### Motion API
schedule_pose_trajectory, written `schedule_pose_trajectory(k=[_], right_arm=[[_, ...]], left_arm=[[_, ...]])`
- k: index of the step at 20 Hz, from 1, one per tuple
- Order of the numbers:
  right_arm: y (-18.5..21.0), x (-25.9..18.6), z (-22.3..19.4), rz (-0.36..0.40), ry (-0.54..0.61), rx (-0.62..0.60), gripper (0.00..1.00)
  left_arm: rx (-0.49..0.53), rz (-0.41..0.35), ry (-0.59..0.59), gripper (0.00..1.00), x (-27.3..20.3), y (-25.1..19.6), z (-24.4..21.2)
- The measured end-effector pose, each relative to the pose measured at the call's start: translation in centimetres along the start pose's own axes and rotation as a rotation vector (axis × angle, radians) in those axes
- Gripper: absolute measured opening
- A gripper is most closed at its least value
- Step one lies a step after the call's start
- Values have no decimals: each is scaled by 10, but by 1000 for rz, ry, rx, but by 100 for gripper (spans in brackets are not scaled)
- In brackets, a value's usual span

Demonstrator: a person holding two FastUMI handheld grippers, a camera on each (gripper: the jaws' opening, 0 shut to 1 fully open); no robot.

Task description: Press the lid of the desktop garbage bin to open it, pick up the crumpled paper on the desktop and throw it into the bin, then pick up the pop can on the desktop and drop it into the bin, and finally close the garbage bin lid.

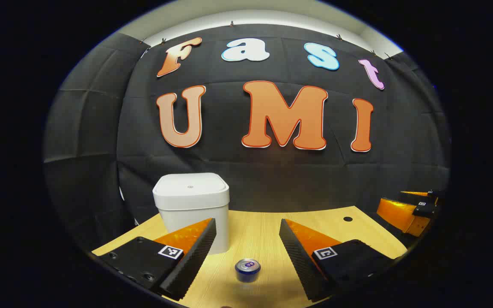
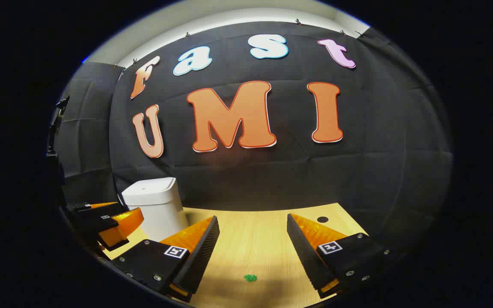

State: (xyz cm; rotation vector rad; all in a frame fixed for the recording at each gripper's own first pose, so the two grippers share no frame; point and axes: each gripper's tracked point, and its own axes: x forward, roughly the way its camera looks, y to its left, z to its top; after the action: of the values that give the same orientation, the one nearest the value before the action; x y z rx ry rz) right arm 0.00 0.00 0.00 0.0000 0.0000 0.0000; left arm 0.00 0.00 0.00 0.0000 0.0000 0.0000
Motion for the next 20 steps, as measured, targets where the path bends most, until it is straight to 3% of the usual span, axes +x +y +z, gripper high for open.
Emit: schedule_pose_trajectory(k=[7, 20], right_arm=[[6, 0, -2, -86, -3, -8, 95], [24, 16, -1, -88, 11, -20, 95]], left_arm=[[7, -59, -4, 95, 19, 12, 3], [-1, -85, -15, 95, 41, 28, 9]])
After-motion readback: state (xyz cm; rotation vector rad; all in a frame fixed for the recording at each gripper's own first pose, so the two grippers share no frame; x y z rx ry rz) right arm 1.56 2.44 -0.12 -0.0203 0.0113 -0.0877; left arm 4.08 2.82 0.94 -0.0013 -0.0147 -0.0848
